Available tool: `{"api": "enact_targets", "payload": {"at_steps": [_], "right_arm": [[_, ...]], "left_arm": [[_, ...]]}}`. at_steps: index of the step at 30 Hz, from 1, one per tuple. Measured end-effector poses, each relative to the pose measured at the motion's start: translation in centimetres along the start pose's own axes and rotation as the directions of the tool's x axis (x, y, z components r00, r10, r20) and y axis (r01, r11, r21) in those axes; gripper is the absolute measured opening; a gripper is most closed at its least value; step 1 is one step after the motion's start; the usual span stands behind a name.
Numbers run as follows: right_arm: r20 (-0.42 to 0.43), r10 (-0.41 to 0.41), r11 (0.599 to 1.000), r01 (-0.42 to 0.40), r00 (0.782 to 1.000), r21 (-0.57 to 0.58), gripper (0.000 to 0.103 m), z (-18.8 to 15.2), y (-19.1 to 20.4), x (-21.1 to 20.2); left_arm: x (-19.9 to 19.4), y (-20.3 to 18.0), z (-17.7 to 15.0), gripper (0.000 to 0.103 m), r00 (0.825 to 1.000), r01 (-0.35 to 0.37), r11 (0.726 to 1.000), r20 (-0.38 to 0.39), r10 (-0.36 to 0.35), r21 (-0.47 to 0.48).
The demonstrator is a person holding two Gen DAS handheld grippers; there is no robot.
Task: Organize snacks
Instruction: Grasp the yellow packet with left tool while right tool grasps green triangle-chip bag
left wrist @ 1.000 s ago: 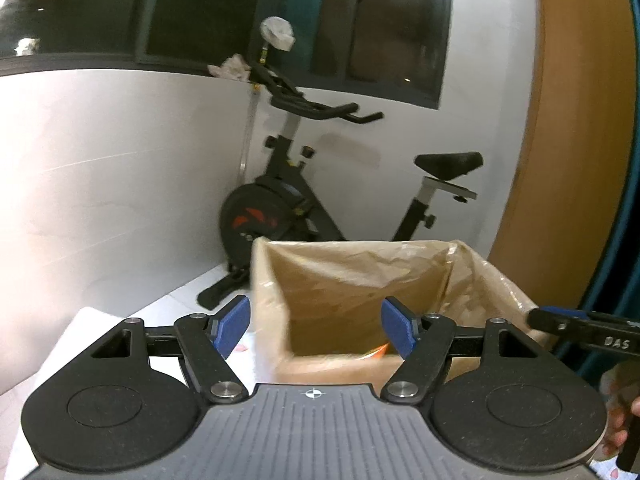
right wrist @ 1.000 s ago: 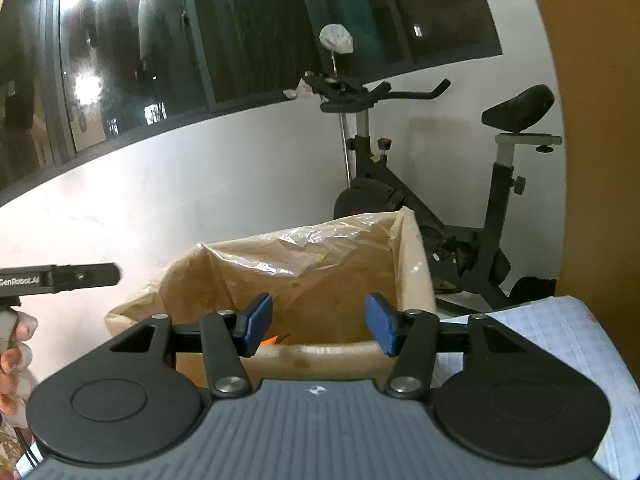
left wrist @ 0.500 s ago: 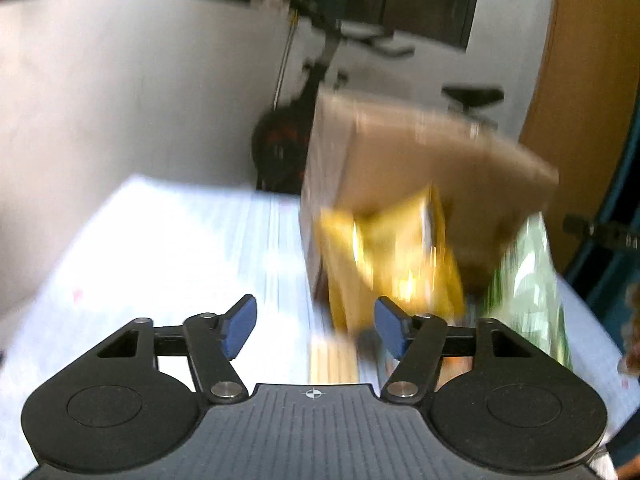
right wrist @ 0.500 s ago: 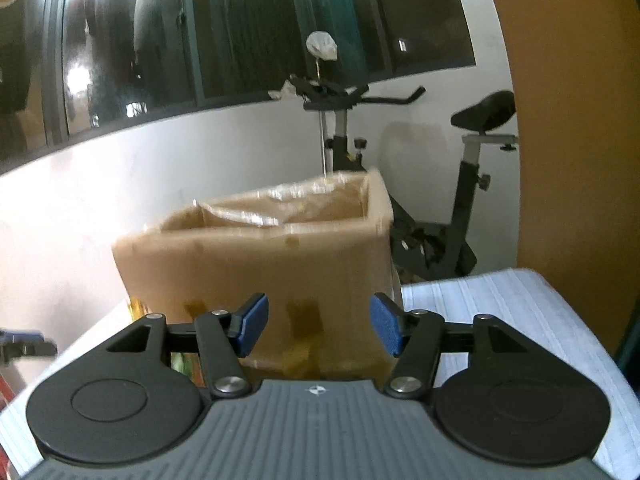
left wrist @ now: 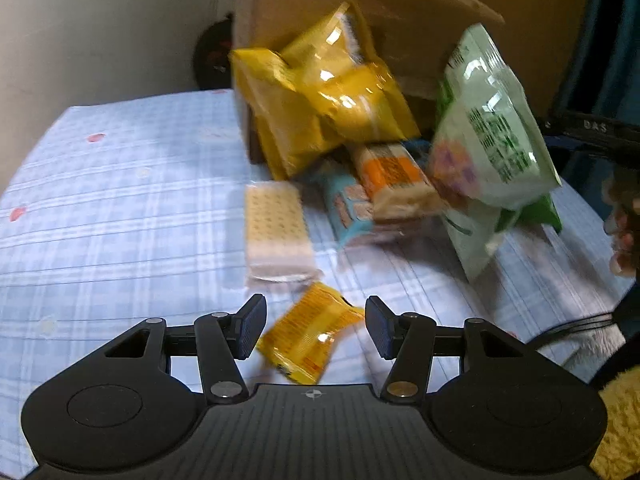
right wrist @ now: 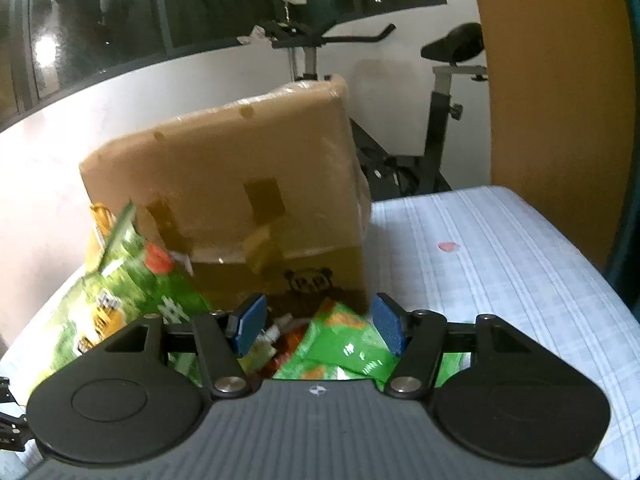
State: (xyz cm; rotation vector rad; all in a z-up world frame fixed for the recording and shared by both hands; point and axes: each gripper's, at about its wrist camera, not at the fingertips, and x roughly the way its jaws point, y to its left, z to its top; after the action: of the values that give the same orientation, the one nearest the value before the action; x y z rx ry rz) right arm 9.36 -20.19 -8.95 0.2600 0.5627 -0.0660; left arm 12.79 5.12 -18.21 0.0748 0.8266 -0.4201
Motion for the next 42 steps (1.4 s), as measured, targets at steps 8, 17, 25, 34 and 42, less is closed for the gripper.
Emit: {"api": "enact_targets", "payload": {"at_steps": [8,17,25,34,42], "right_arm": [[-0.031,-0.043,0.999,0.043,0.999,0.018,0.072,-0.9,-1.5,-0.3],[-0.068,-0.068,0.997,0.064,0.995,-0.053,0.079,-1.9,-1.4,-0.2],[-0.104,-0.07,0.984,0.051,0.992,-0.169,0.082,-2.9,-0.2,-0.2],[-0.118,-0.098,0.966,0.066,0.988,-0.252,0.084,-2.7,0.3,-0.1],[-0.161,-0.199,0.826,0.077,0.967,-0.559,0.088,-5.6,2.9,1.3]], "left_arm": [[2.7,-1.0,0.0,0.045,0.993,-0.093,0.992,-0.069,0.099,0.082],[3.1,0.6,0.8,0.035,0.991,-0.133,0.991,-0.041,0.131,-0.036],[3.3,0.7,0.7,0.035,0.99,-0.138,0.988,-0.022,0.137,-0.062],[2.9,0.6,0.4,0.035,0.991,-0.136,0.988,-0.008,0.136,-0.077],[2.8,0.5,0.2,0.035,0.99,-0.138,0.987,0.007,0.139,-0.085]]}}
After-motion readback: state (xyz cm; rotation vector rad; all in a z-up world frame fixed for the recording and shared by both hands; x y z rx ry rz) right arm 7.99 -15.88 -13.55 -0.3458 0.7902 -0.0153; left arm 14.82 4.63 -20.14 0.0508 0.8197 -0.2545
